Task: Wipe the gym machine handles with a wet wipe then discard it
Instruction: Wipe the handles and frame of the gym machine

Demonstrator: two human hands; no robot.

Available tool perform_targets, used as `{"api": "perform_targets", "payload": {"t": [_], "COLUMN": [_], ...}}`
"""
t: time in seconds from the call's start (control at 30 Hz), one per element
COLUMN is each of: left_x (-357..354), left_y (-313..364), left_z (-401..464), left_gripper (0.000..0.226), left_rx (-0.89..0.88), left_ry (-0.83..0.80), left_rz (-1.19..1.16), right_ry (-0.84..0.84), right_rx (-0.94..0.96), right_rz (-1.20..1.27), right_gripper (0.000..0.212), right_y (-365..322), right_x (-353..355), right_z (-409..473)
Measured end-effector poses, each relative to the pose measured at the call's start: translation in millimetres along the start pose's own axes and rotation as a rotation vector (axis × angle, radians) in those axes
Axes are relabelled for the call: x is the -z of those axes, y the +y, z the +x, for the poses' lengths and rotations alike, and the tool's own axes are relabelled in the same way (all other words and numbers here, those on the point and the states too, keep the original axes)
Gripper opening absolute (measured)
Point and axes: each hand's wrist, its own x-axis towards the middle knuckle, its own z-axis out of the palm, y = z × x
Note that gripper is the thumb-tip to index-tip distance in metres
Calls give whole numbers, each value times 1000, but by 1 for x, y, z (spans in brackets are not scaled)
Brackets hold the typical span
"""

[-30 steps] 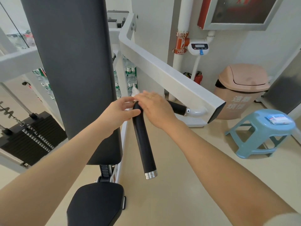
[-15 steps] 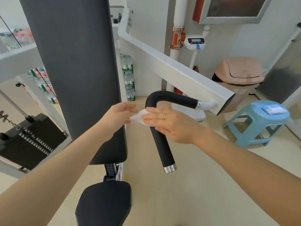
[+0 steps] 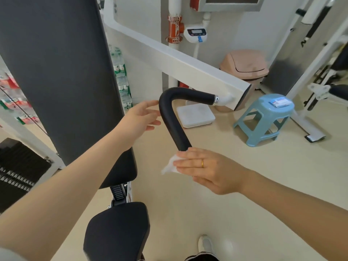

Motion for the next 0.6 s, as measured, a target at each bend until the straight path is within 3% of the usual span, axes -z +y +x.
{"api": "perform_targets", "payload": {"t": [0.07,0.13,0.23,0.3,0.4,0.5,0.57,0.6], "left_x": [-4,-7,-9,-11,-14,-15,-15,-14], "left_y": [-1,-1,0,3,7,10,12,13], "left_z": [1,2,1,-1,-5,-6,-5,-5], "left_gripper": [41,45,54,50,45,42,41,41], "left_rx": [-4,-1,-11,-25,-44,-34,-21,-15], "left_ry": [1,9,30,51,65,108,120,122], "left_rz": [-22,-60,-117,-90,-17,-1,15,22], "right_ry": [-17,57,224,327,408,536,604,558], "right_rx": [26,-69,-511,-847,-1160,-1162,-1143,-1116], "right_rz": [-33,-7,233,519,1311,1732,1811,1781], "right_gripper": [35,36,39,36,33,31,32,29], "right_y": [6,14,18,14,25,51,59,60], "right_x": [5,9,15,20,27,32,32,28], "right_z": [-2,11,53,81,102,102,103,104]}}
